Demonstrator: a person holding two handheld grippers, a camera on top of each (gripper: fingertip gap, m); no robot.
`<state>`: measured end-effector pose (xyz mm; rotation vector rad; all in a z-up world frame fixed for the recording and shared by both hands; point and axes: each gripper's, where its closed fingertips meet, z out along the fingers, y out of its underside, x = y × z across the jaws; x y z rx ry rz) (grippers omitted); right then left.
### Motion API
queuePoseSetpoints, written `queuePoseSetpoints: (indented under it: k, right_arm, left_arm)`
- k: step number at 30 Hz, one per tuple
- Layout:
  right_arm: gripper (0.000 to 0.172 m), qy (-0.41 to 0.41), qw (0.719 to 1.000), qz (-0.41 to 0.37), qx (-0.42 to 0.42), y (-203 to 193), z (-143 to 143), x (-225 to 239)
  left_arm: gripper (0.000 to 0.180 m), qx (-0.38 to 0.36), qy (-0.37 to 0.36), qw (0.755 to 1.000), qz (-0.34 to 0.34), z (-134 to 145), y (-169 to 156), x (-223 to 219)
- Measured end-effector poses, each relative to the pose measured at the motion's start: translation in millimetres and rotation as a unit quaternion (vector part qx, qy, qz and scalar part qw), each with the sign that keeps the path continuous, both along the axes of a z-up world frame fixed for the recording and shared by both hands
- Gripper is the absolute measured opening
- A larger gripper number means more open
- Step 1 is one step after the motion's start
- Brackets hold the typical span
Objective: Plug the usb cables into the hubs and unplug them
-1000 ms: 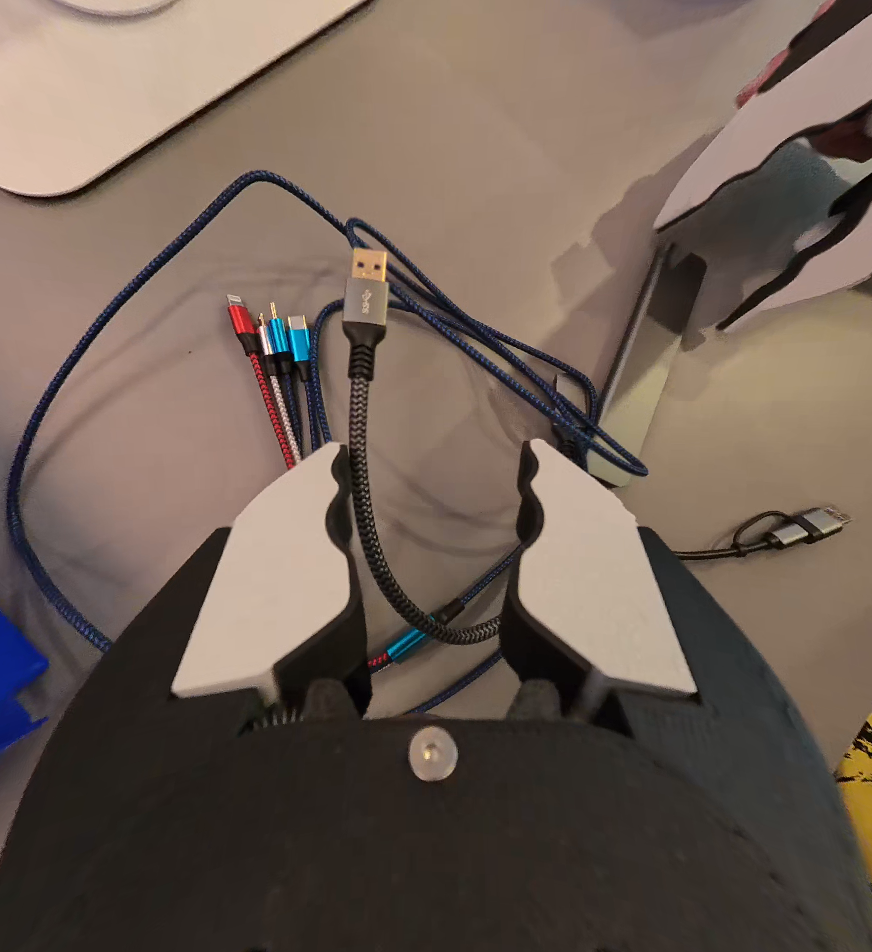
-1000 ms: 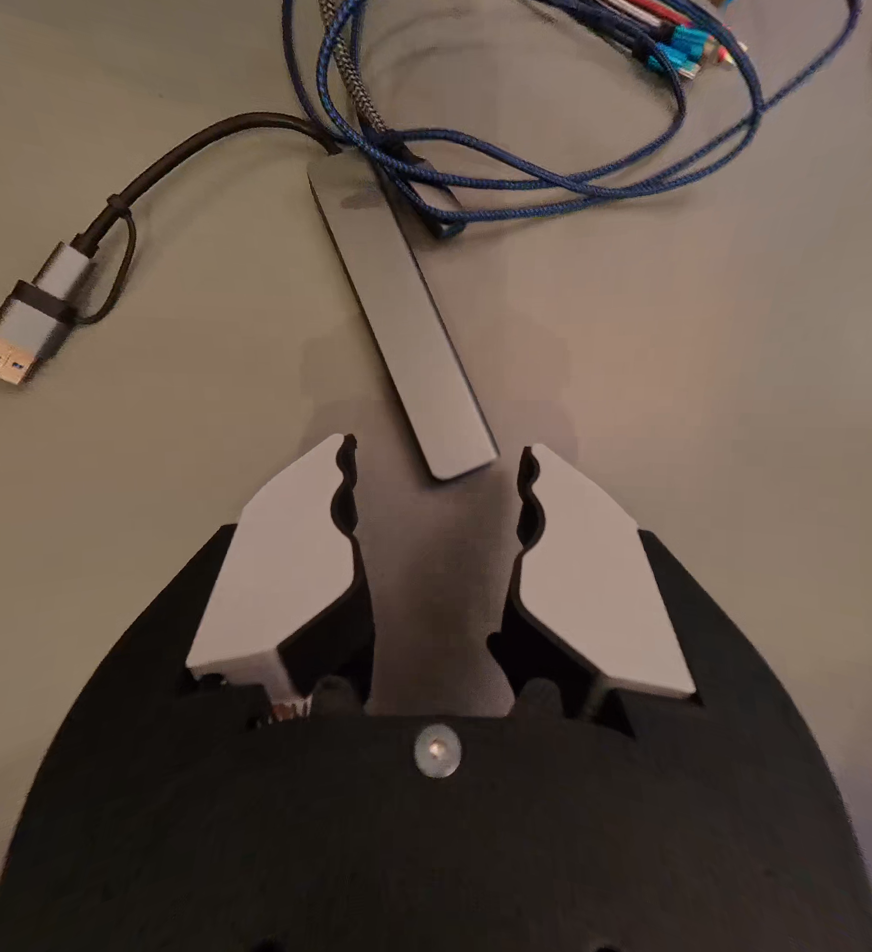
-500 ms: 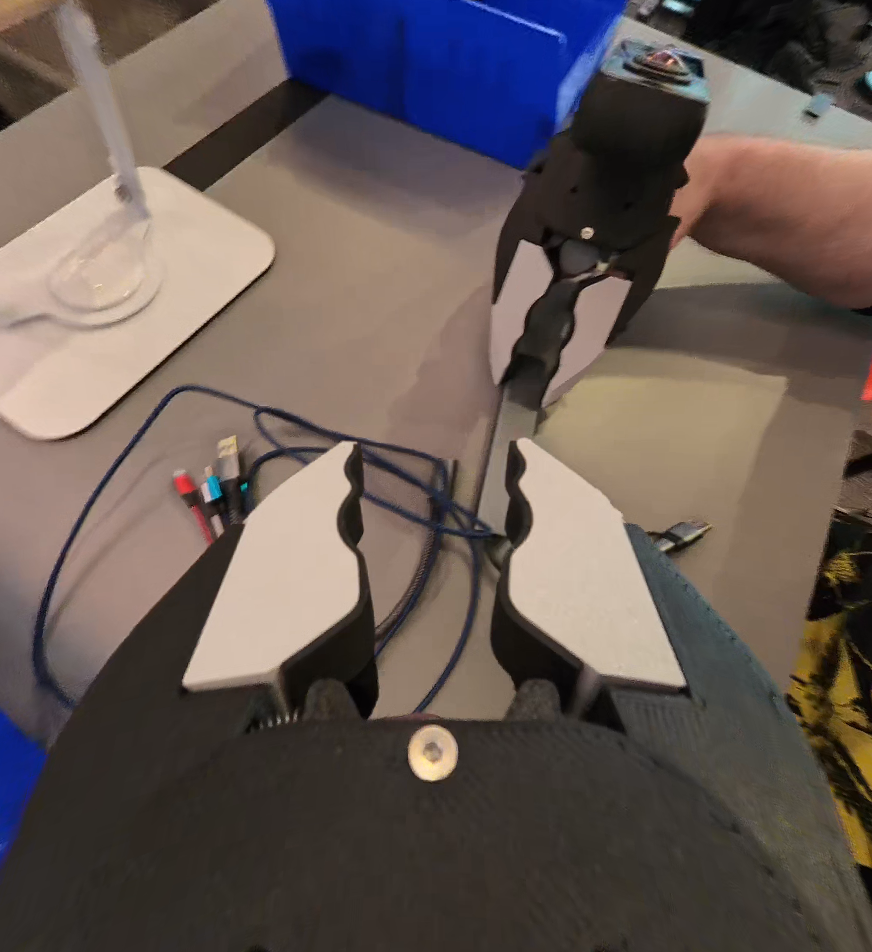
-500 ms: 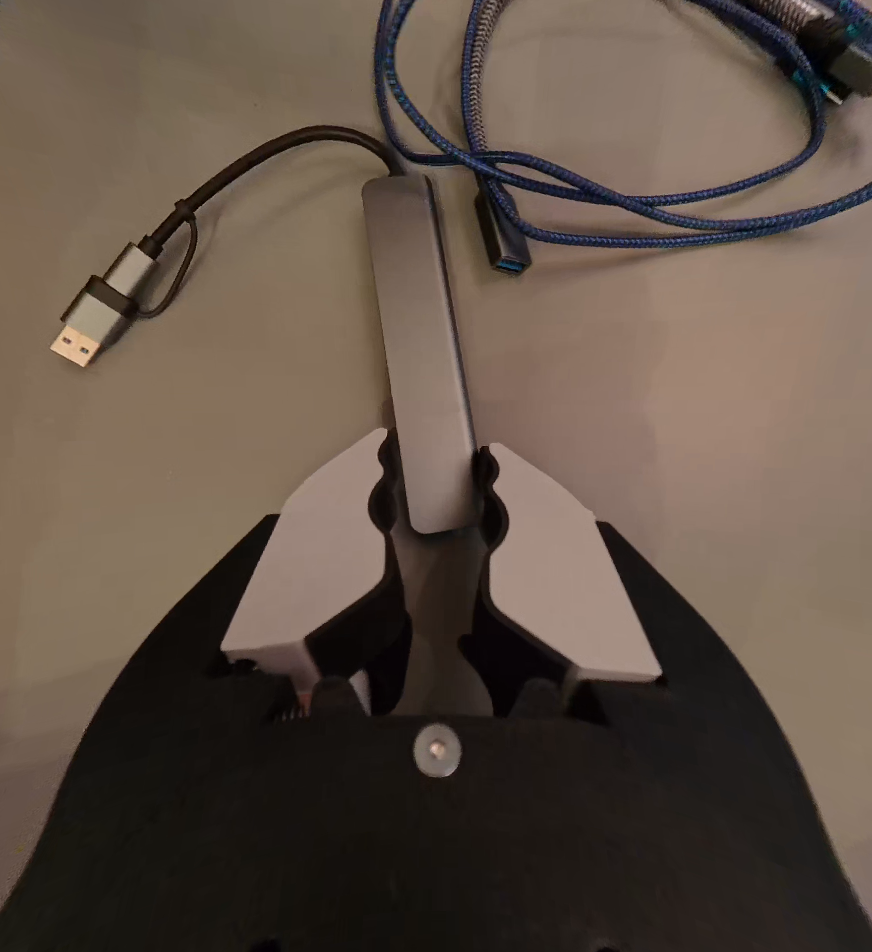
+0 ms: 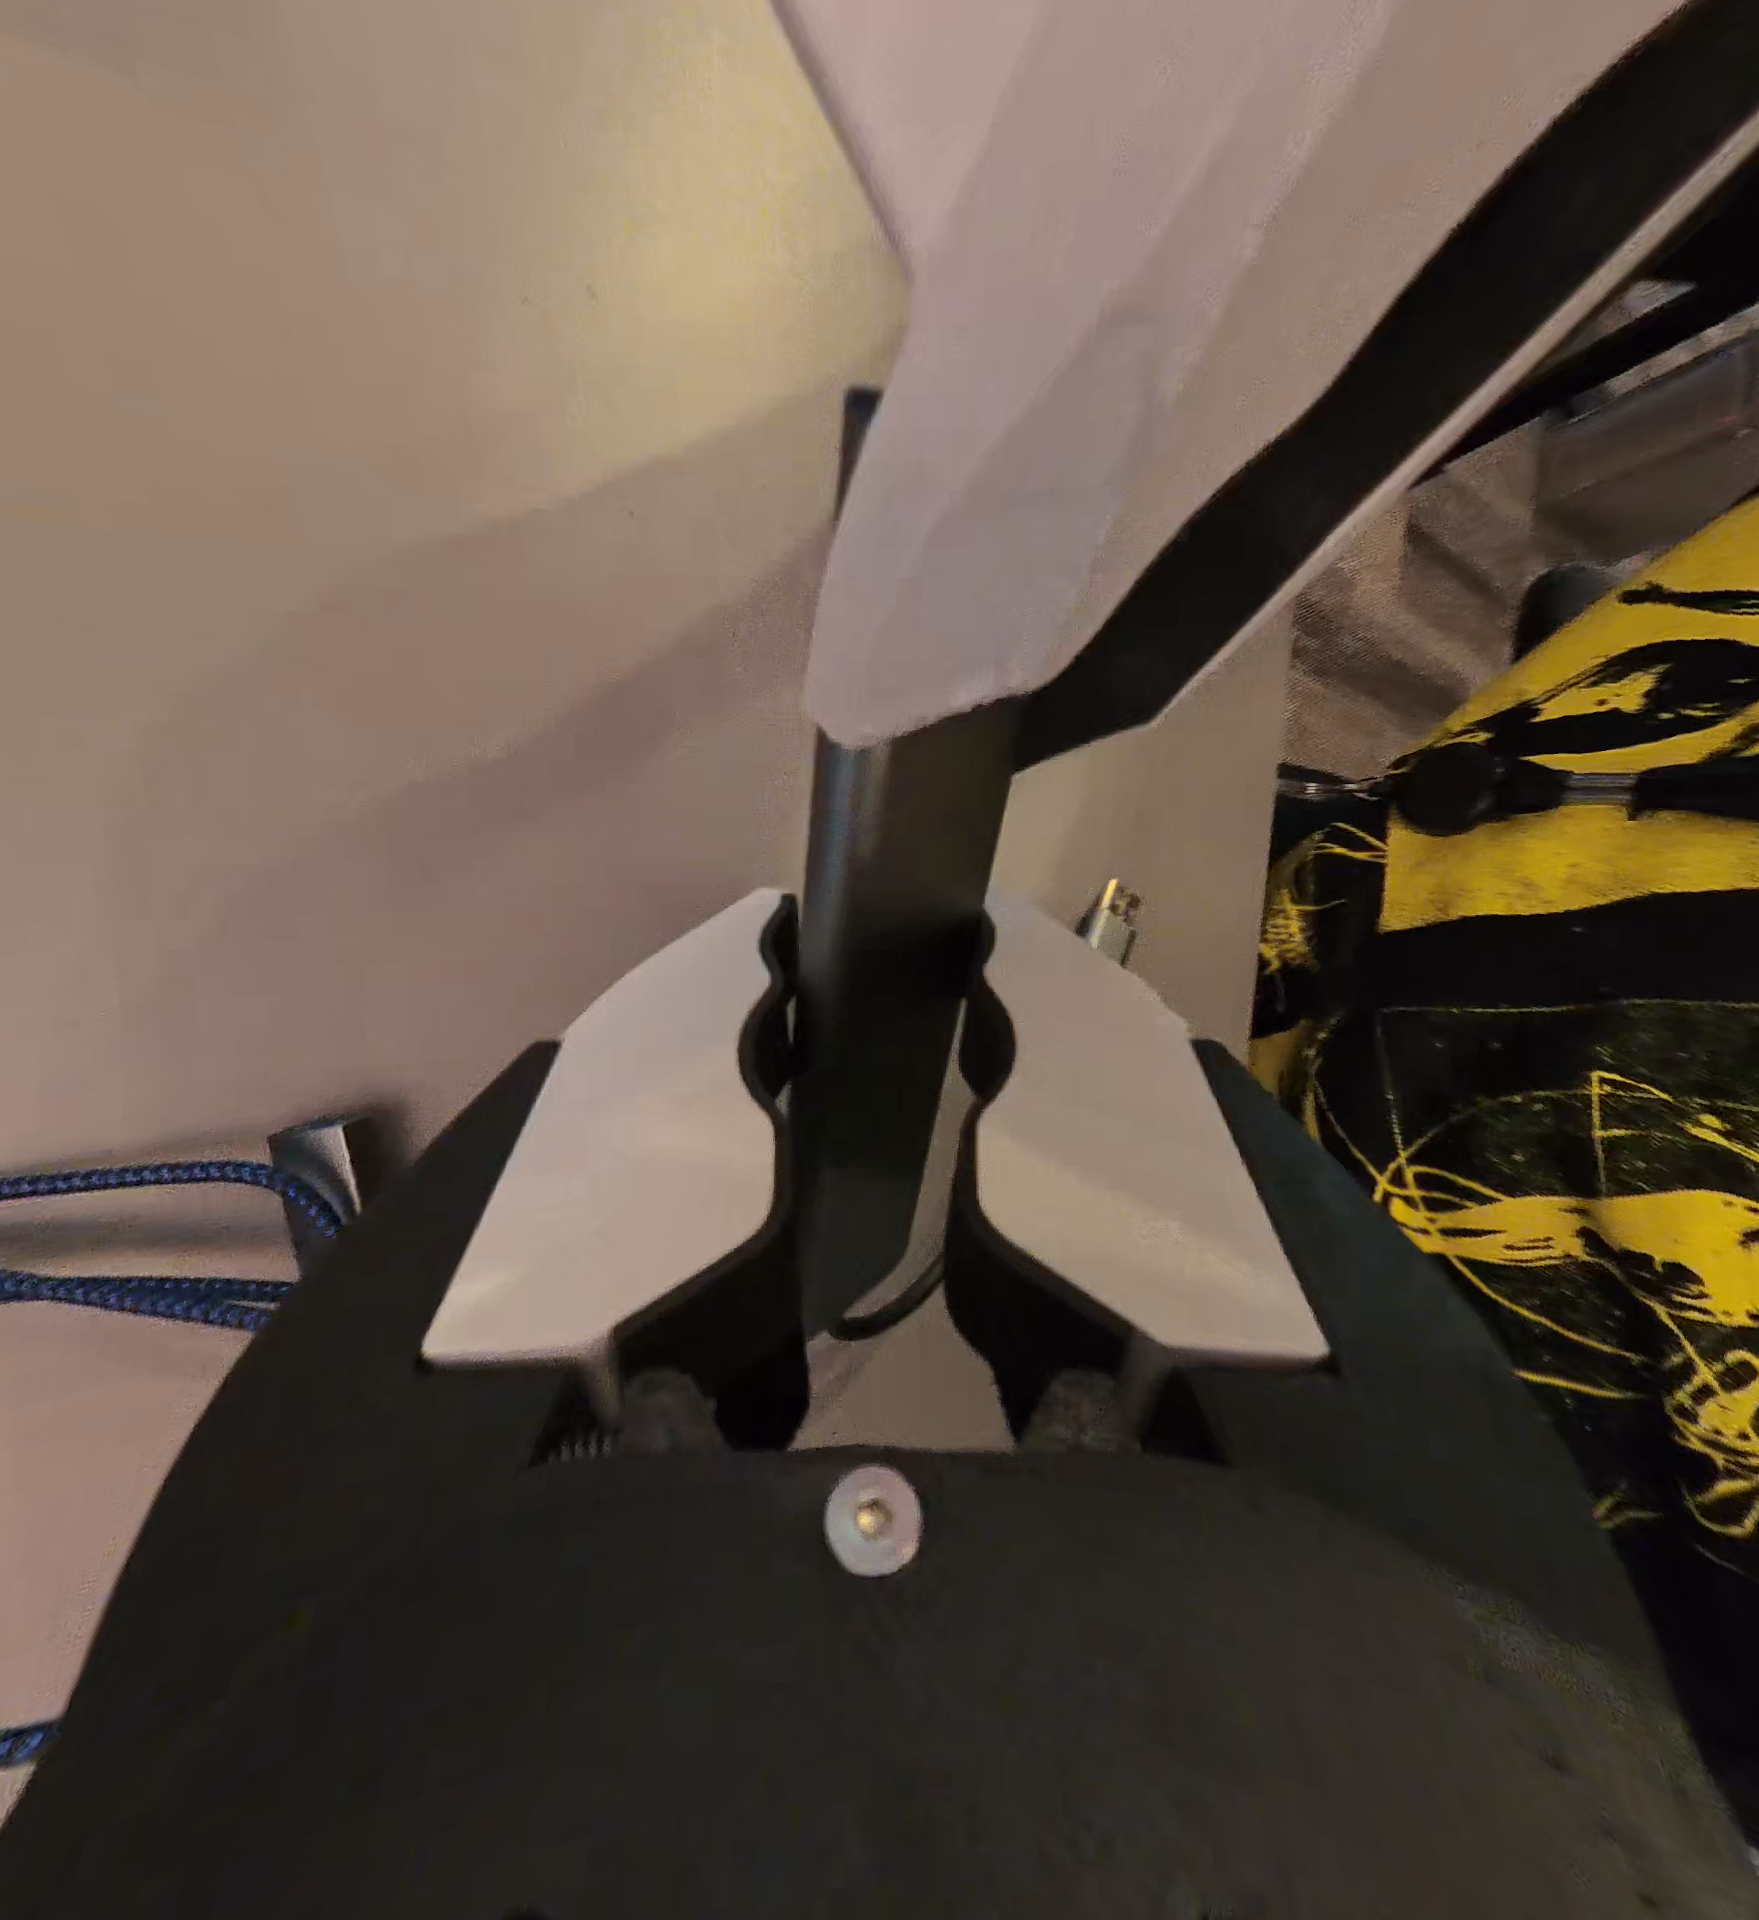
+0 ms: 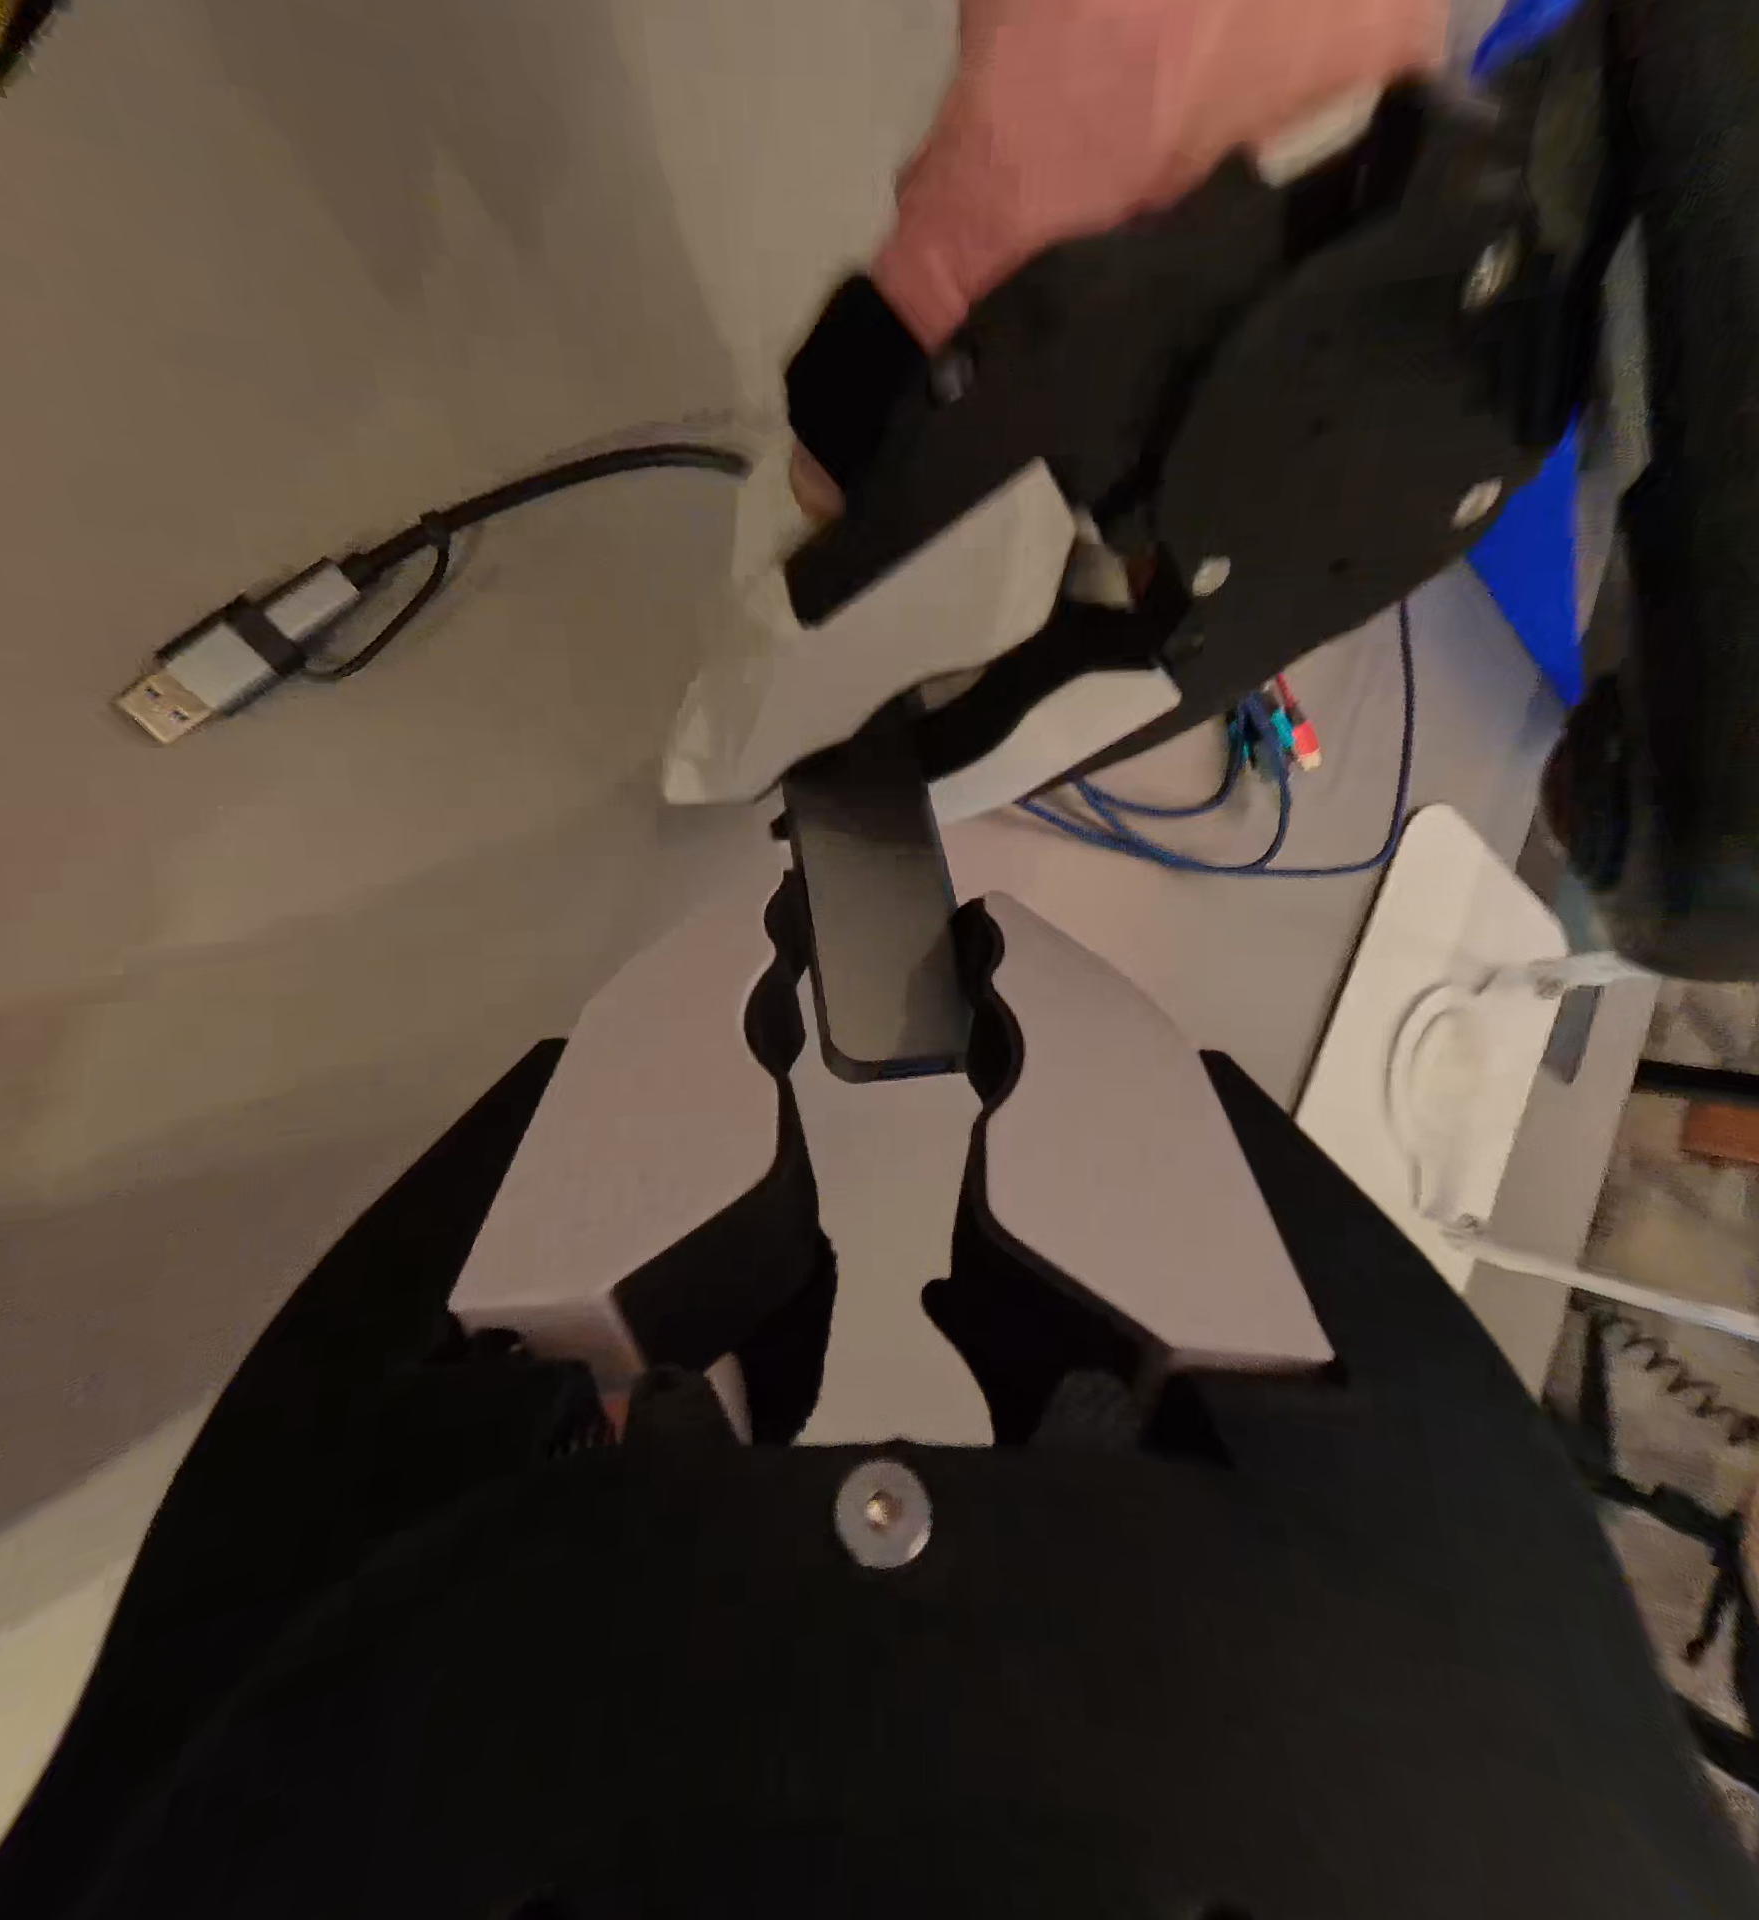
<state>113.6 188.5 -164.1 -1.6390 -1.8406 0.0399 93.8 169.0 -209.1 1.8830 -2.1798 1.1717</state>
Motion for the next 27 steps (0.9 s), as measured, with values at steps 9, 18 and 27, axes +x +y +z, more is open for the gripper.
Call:
queuePoseSetpoints:
  k: [9, 18, 27]
  right_arm:
    - [0.055, 0.269, 0.948, -0.144, -0.089, 34.6, 41.7, -1.6]
    - [0.01, 0.392, 0.871, -0.125, -0.271, 22.7, 45.2, -41.1]
    - [0.01, 0.35, 0.89, -0.017, -0.294, 11.8, 65.7, -70.2]
  left_arm:
    - [0.027, -0.001, -0.121, 0.986, 0.117, 29.9, 26.7, 5.3]
    - [0.015, 0.117, -0.183, 0.965, 0.149, 41.1, 28.9, -1.0]
    - [0.009, 0.058, -0.198, 0.973, 0.102, 50.8, 7.8, -19.5]
